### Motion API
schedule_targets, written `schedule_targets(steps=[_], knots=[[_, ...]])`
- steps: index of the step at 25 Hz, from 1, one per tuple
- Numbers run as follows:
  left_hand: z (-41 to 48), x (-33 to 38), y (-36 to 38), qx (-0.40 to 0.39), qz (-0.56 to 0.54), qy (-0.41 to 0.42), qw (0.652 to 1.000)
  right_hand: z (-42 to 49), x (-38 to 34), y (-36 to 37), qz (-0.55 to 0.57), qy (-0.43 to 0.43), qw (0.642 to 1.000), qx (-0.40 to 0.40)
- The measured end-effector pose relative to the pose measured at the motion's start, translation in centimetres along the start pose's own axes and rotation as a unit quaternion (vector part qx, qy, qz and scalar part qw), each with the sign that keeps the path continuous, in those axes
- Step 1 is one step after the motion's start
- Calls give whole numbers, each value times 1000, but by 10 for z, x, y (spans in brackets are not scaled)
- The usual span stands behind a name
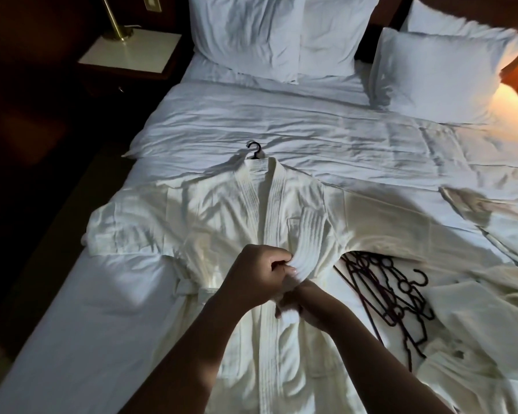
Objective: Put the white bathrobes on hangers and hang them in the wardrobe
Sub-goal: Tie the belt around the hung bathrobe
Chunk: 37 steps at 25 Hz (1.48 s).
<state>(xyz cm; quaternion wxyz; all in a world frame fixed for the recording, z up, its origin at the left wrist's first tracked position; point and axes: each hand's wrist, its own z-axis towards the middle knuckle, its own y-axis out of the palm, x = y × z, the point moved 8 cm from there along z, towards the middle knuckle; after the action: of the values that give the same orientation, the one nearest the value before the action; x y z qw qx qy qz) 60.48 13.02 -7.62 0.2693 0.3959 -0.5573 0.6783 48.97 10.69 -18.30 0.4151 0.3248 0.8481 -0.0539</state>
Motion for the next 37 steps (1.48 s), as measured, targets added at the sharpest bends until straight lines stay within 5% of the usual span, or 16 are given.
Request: schedule_targets(steps=[4,7,13,21,28,30,31,32,33,34,35,36,37], knots=[[2,0,12,-28,16,-18,999,-12,-11,11,-91,-70,993,-25],[-4,2,22,-63,-1,-31,998,-8,-16,5,-148,-73,983,80],[-59,-75,0,53,-68,-175,981,-6,20,-25,83,-7,978,192],[-126,-153,55,-113,15,-303,946,-1,18,-17,146,30,984,96],[-85,-158,76,-139,98,-222,960,-7,6,-5,135,-5,991,16],[-79,-170,80,-167,91,-225,956,-4,4,-1,45,-15,999,-7],[-85,-170,87,-192,-74,-277,938,-4,3,4,-34,-6,999,-33],[-87,-175,94,-117,-336,-329,875,-5,4,10,-131,15,990,-48],[-85,-173,87,-53,-509,-408,756,-6,5,13,-215,19,975,-54],[-78,-174,94,-68,-528,-405,743,-6,6,15,-266,6,962,-54],[-72,-174,94,-127,-397,-442,794,-8,5,15,-299,-16,953,-43],[-68,-184,79,-98,-297,-443,840,-10,8,15,-379,-35,924,-34],[-65,-179,63,-63,-233,-396,886,-9,12,13,-515,-46,856,-14]])
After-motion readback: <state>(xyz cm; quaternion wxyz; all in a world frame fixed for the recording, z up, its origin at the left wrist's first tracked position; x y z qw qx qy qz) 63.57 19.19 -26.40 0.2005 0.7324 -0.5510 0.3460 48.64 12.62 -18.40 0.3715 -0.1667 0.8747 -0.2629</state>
